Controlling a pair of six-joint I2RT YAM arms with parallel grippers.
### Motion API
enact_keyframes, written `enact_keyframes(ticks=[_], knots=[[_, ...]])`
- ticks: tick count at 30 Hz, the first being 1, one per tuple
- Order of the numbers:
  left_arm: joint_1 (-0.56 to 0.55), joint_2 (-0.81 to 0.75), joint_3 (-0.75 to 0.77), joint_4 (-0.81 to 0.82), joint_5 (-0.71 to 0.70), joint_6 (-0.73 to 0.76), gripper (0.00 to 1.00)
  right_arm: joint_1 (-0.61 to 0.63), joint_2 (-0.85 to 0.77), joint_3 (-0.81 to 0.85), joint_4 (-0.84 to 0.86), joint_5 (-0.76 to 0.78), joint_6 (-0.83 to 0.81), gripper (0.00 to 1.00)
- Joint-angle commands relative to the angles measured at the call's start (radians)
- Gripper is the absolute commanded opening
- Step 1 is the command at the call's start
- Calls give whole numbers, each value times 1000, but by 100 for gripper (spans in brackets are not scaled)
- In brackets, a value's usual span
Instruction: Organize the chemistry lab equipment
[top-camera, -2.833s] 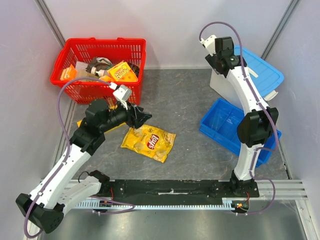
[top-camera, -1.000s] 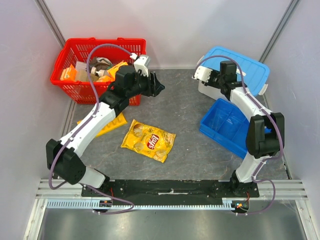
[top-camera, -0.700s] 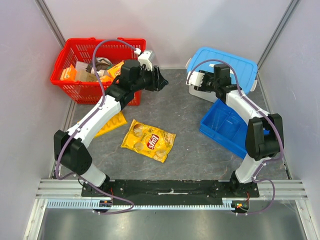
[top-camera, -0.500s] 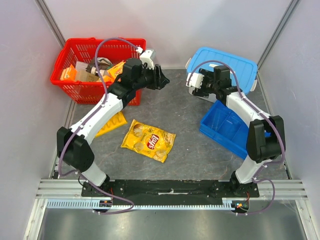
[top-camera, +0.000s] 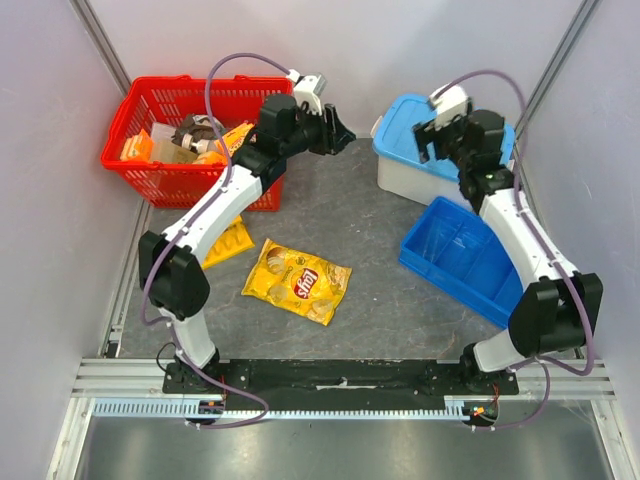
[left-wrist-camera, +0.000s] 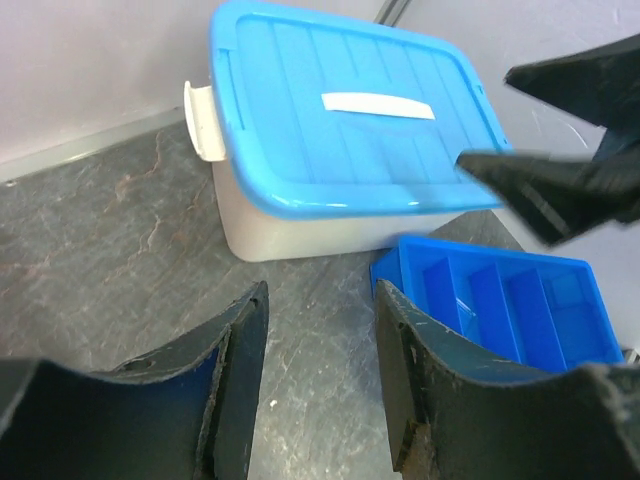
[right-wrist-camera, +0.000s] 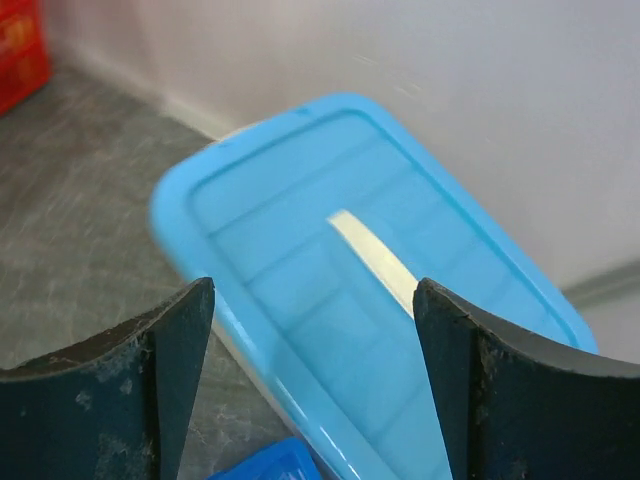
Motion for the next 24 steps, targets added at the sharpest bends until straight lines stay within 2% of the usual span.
enact_keyframes(ticks=[1,5,12,15,21,24], knots=[[-16,63,76,84,56,39,53,-108,37,153,-167,251,426,86],[-32,113,107,110,56,72,53,-237,99,223,-296,348,575,85],[-62,213,159,112,33,85,53,-355,240,324,-372,320,566,86],[-65,242,189,101,44,80,53,-401,313,367,-370,157,557,84],[-75,275,228,119,42,88,53,-417,418,430,-406,75,503,84],[-80,313,265,145,31,57,53,-418,458,438,-390,-66,465,83]])
